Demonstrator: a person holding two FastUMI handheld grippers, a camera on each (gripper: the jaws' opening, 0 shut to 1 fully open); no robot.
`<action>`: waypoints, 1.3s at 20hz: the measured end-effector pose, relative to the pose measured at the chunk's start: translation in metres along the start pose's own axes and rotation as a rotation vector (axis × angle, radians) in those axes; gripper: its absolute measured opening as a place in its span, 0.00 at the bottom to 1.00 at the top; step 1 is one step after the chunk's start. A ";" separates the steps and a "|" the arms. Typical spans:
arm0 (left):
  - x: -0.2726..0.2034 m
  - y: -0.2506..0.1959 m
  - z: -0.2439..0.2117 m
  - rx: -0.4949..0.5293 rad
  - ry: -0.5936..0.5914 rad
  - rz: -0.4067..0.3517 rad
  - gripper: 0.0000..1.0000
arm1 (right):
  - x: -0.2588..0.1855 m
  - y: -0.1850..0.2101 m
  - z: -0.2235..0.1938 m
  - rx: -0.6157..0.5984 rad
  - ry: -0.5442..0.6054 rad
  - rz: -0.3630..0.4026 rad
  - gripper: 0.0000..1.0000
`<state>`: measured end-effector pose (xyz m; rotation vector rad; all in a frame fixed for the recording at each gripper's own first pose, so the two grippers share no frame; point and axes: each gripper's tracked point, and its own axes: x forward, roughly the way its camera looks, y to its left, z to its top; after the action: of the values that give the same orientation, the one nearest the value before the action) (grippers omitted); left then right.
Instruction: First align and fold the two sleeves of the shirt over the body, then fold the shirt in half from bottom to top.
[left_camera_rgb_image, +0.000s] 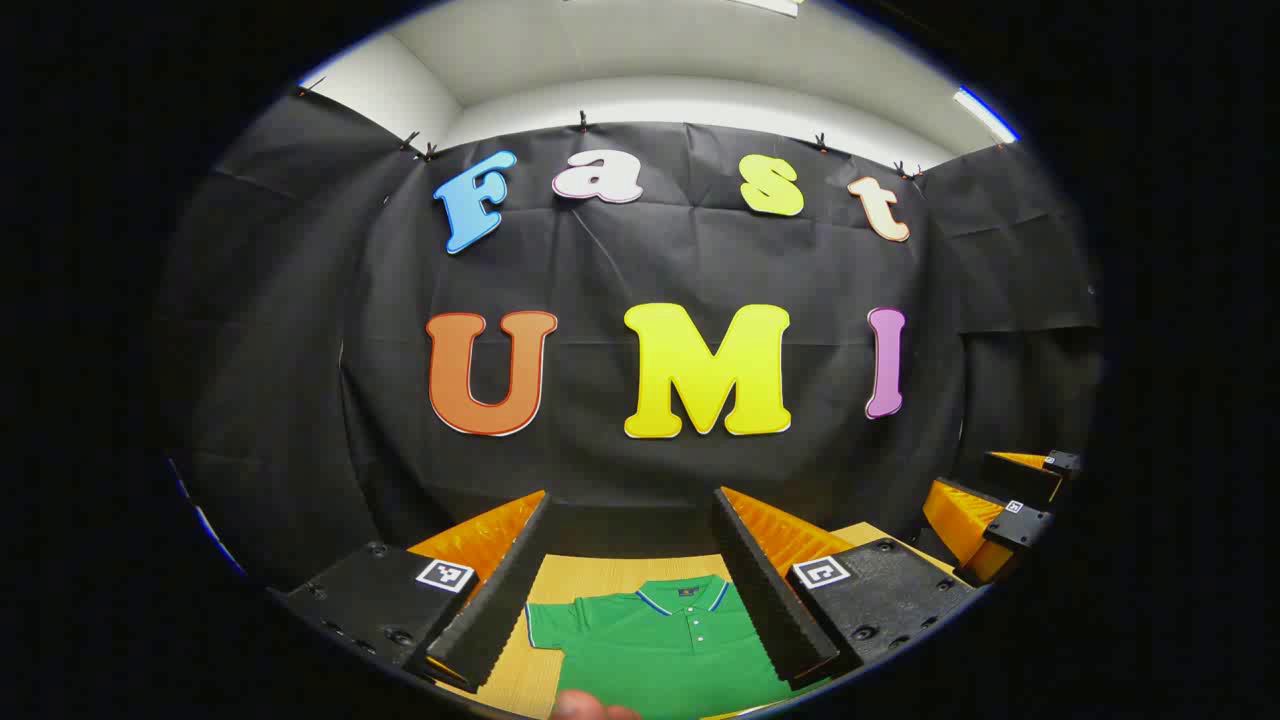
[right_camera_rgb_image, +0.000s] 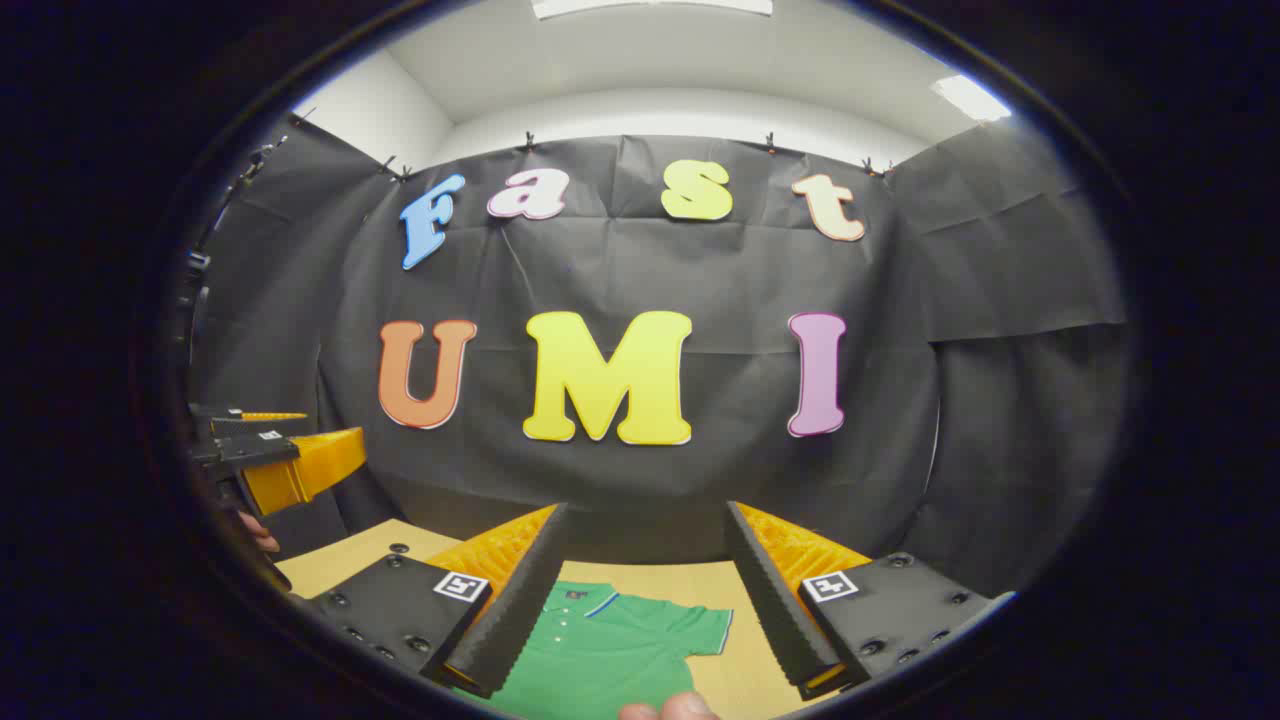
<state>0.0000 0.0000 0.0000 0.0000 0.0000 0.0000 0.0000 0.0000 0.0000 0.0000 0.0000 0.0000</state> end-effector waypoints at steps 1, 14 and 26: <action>0.000 -0.001 -0.002 -0.004 -0.002 -0.001 1.00 | 0.001 -0.001 -0.002 0.002 0.009 -0.004 0.94; 0.004 -0.003 -0.017 0.012 0.044 0.012 0.99 | 0.009 -0.009 -0.008 -0.002 0.012 -0.014 0.94; 0.005 0.007 -0.025 0.015 0.051 0.038 1.00 | 0.021 0.010 -0.028 -0.034 0.087 0.066 0.94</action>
<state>0.0046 0.0069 -0.0250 0.0152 0.0509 0.0383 0.0208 0.0095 -0.0278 -0.0343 0.0871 0.0662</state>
